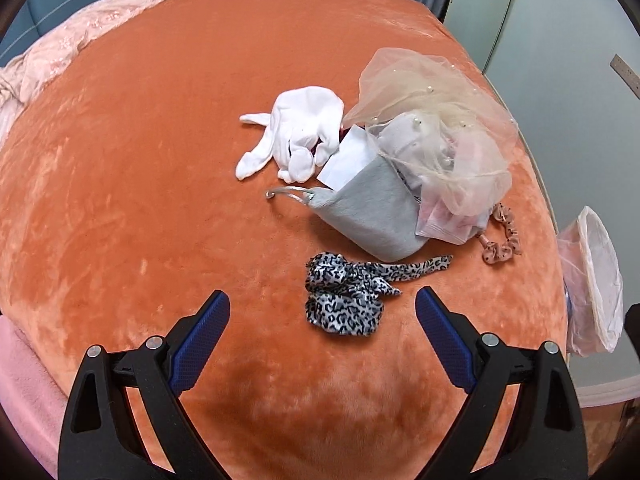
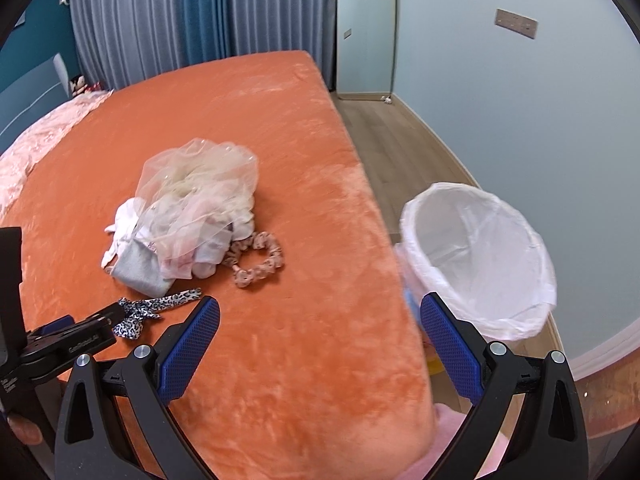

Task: Collect trash
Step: 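Grasp the leopard scrunchie with the left tool while the right tool grasps the pink scrunchie, then carry both scrunchies over the trash bin and open both tools to drop them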

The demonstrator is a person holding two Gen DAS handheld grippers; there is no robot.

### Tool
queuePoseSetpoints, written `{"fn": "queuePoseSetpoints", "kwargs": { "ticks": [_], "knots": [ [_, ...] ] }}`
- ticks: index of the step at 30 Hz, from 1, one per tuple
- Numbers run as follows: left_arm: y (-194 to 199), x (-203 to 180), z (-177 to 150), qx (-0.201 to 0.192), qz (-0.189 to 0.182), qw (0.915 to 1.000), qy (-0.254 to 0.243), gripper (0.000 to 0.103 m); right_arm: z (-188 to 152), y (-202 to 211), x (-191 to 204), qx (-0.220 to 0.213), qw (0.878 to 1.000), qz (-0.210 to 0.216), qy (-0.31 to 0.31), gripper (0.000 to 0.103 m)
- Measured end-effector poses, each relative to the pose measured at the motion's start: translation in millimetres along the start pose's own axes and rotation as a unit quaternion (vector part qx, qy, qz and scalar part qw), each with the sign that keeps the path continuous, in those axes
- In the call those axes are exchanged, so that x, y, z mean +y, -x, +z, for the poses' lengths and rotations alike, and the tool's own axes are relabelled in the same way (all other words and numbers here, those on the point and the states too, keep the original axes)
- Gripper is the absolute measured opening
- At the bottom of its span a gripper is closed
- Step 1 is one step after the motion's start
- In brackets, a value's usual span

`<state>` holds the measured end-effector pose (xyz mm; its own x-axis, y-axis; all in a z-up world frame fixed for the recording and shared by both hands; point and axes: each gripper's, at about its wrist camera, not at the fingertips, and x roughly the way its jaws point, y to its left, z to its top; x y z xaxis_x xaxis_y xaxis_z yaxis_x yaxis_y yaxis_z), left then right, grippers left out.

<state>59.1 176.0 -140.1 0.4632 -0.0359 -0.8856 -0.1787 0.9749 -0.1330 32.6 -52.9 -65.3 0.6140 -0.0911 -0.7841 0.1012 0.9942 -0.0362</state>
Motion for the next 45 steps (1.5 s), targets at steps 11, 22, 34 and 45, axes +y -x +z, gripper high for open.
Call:
{"fn": "queuePoseSetpoints", "kwargs": {
  "ticks": [11,22,34,45],
  "knots": [
    [-48.0,9.4,8.2,0.062,-0.054,0.9966,0.008,0.035,18.0,-56.1,30.6,0.035,0.999,0.007,0.006,0.089],
    [-35.9,10.5,25.6,0.049,-0.066,0.9965,-0.010,0.014,37.2,-125.4,27.7,0.087,0.996,-0.004,-0.025,0.056],
    [-24.9,6.8,36.6,0.037,-0.051,0.9975,-0.034,0.014,23.2,-160.3,36.1,0.137,0.990,0.019,-0.023,0.009],
    [4.4,-25.5,36.8,0.008,-0.059,0.9966,-0.056,0.014,14.9,-93.5,24.9,0.107,0.993,0.029,-0.026,0.007]
  ]
}}
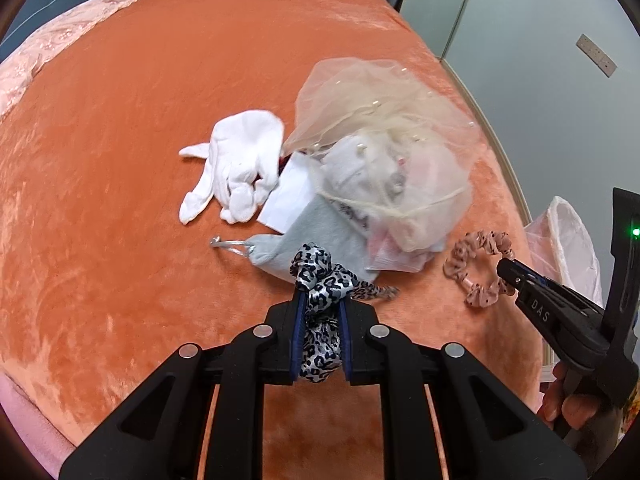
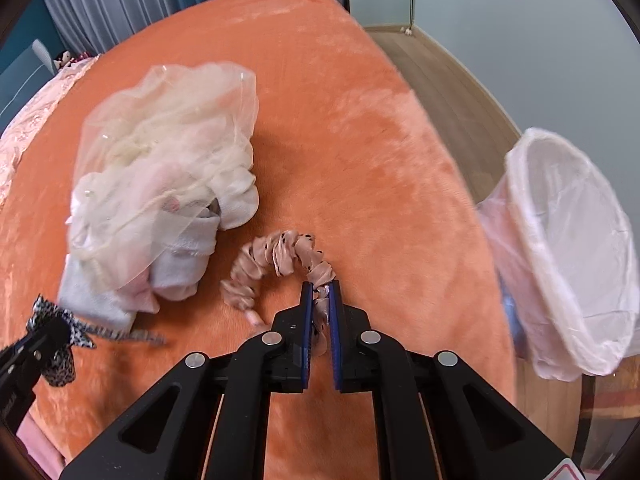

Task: Collect trash
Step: 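Carry both scrunchies over the trash bin and open both tools to drop them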

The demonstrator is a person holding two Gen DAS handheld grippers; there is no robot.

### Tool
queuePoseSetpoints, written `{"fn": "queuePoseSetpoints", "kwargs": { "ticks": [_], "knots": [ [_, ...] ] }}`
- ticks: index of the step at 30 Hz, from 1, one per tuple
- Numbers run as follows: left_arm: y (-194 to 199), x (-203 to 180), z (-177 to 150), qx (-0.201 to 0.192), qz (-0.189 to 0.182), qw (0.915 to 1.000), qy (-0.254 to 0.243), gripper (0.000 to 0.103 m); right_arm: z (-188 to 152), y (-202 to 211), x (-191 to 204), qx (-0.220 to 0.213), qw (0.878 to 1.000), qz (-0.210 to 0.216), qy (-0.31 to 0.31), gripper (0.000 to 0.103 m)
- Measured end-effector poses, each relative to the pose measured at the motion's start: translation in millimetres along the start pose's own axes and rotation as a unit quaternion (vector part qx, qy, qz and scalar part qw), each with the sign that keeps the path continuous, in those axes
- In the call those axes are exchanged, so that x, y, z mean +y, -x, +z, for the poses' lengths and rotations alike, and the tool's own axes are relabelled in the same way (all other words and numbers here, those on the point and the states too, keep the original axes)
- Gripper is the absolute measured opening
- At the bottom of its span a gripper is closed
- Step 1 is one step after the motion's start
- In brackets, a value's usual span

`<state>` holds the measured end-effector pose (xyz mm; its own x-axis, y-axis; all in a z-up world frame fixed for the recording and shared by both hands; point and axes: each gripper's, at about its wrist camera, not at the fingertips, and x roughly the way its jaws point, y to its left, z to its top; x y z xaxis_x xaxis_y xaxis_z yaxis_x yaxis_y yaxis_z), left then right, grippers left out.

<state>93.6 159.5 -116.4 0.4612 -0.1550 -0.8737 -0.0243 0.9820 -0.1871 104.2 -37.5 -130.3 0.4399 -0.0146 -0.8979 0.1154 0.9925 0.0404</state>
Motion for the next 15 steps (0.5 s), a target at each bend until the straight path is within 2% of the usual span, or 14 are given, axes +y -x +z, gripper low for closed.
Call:
{"fn": "queuePoseSetpoints", "kwargs": {
  "ticks": [6,15],
  "knots": [
    [27.6,-34.6,1.4,-0.026,-0.017,0.9991,-0.027,0.014,-8.7,57.5,-16.9,-0.040,0.999,0.011,-0.020,0.007],
    [71.2,-91.2,0.7,-0.064,-0.047,0.9942,-0.072,0.014,7.2,109.9,-71.2,-0.112,0.993,0.011,-0.045,0.007]
  ]
}}
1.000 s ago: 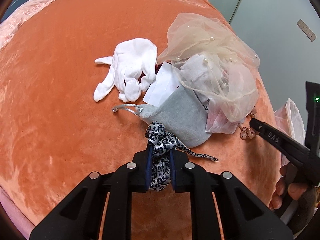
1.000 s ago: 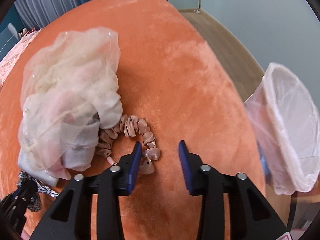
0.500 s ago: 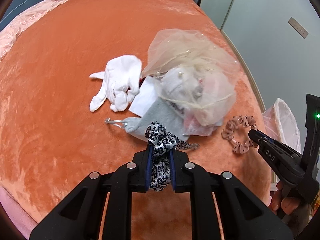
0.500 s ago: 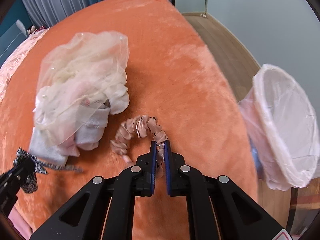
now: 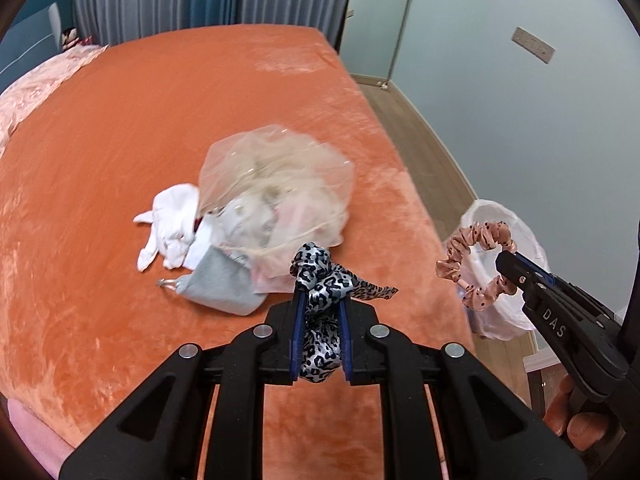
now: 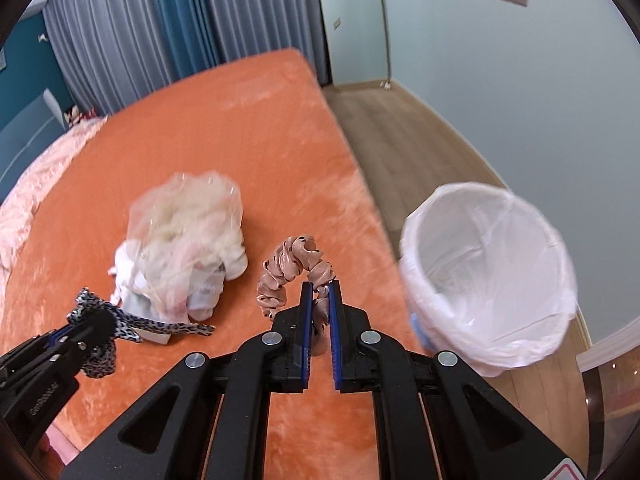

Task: Collect trash
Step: 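Carry both scrunchies over the trash bin and open both tools to drop them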

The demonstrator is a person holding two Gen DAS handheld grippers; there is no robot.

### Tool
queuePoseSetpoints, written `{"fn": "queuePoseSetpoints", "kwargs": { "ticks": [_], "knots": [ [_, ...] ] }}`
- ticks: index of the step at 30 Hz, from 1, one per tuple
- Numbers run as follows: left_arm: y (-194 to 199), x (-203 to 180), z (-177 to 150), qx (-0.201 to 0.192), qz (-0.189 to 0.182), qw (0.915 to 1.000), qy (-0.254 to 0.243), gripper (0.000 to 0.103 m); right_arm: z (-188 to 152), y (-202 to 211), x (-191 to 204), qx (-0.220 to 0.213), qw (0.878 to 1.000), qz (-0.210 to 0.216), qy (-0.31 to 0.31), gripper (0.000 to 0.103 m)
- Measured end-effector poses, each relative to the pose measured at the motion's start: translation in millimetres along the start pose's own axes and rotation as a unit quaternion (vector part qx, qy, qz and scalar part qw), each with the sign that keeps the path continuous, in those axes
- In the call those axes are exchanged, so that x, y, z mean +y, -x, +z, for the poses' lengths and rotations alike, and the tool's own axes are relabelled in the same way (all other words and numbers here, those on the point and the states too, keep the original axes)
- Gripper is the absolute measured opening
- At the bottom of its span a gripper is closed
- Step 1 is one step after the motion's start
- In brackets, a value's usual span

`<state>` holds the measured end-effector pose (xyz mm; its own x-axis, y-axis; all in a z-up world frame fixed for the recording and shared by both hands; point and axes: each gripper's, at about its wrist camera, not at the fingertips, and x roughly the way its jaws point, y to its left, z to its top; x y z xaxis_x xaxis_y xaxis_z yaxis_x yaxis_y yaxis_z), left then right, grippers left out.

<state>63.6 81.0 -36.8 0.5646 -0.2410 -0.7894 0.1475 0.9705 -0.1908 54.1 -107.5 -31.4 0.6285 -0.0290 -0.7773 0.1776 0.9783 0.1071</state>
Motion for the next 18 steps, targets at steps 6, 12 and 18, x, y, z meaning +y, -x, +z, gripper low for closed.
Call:
{"fn": "queuePoseSetpoints", "kwargs": {
  "ticks": [6,12,18],
  "knots": [
    [13.6,-45.7,8.2,-0.019,-0.023,0.9989,-0.035,0.014,6.9,25.2,-33.4,-0.030,0.999,-0.007,-0.021,0.007],
    [18.2,-91.5,14.4,-0.029,-0.045,0.9966,-0.063,0.014,10.4,43.0,-73.6,-0.051,0.997,-0.022,-0.046,0.007],
    [13.4,-135.3,18.9,-0.030,-0.068,0.9929,-0.093,0.014,13.3,51.9,-110.8,-0.063,0.995,-0.040,-0.065,0.008]
  ]
}}
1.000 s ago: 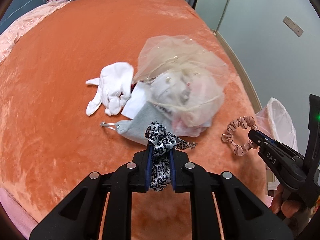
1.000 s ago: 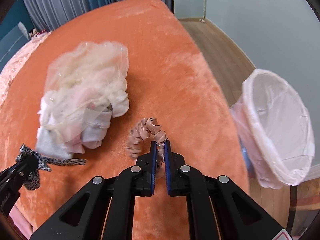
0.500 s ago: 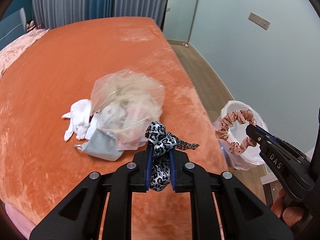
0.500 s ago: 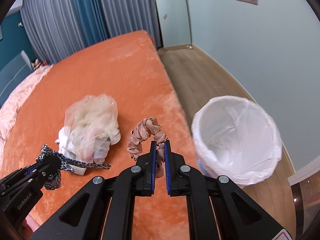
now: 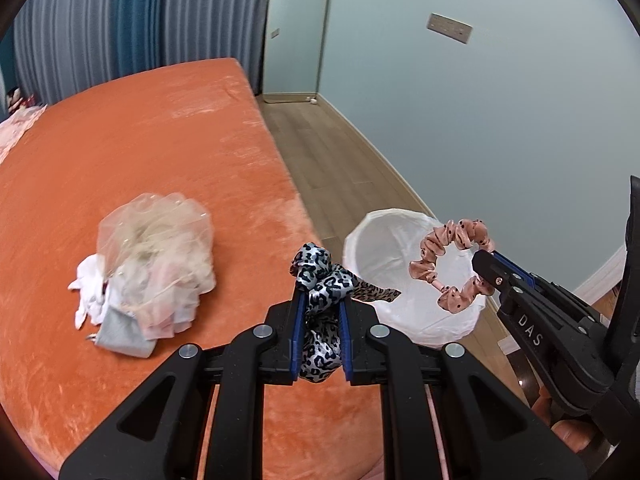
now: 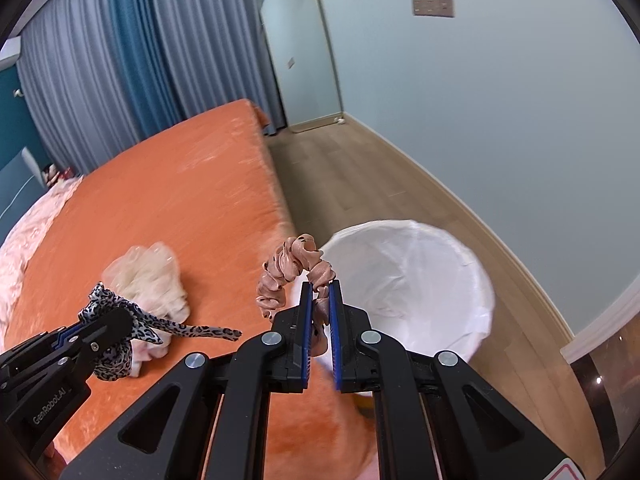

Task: Collect trash
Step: 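Carry both scrunchies over the trash bin and open both tools to drop them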

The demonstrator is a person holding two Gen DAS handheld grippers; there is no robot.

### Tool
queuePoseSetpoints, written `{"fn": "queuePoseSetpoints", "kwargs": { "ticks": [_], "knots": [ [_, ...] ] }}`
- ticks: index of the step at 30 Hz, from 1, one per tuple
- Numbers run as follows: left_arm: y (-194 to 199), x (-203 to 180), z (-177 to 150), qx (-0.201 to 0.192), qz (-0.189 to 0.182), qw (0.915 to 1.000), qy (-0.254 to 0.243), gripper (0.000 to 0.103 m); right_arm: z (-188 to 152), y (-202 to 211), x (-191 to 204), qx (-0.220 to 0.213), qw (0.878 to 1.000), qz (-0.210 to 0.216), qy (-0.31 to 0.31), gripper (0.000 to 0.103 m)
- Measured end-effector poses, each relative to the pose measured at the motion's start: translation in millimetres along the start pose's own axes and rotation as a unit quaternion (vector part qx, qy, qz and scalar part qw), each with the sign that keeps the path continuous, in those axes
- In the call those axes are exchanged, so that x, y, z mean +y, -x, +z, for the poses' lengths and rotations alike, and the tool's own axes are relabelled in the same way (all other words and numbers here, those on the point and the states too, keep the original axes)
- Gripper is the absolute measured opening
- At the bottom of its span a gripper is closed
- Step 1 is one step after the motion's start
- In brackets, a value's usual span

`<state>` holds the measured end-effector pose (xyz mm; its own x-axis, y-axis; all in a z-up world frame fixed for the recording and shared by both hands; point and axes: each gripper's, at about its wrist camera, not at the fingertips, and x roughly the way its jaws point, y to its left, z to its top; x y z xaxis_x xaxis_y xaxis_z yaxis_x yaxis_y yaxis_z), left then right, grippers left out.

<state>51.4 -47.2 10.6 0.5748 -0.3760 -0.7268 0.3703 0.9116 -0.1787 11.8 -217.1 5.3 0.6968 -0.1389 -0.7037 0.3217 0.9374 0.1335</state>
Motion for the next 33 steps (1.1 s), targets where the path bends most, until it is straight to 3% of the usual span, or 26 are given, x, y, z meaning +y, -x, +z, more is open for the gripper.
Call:
{"fn": "queuePoseSetpoints", "kwargs": {
  "ticks": [10,24,28,30,31,33],
  "knots": [
    [-29.2,-50.6,22.9,0.001,-0.042,0.9988,-0.026,0.014,10.7,-5.4,-53.5,-0.005,0.999,-0.030,-0.017,0.008],
    [-71.3,-104.0,47.7,0.003,-0.072,0.9953,-0.064,0.018,24.7,-31.1,-81.0,0.003,0.998,-0.046,-0.031,0.012],
    [-77.2,-109.7,51.9,0.001,-0.075,0.9953,-0.062,0.031,27.4,-34.0,-79.7,-0.001,0.998,-0.050,-0.028,0.015],
    [-79.1,-109.5,53.6,-0.004,-0.066,0.9961,-0.059,0.056,27.6,-35.6,-79.7,-0.002,0.998,-0.053,-0.028,0.018],
    [-78.0,-110.1,54.4,-0.007,-0.062,0.9965,-0.056,0.061,27.5,-36.2,-79.9,-0.002,0.998,-0.053,-0.029,0.020],
    [-76.3,-109.1,56.2,-0.014,-0.059,0.9969,-0.051,0.063,27.4,-36.3,-79.3,-0.002,0.998,-0.053,-0.032,0.021]
  ]
}}
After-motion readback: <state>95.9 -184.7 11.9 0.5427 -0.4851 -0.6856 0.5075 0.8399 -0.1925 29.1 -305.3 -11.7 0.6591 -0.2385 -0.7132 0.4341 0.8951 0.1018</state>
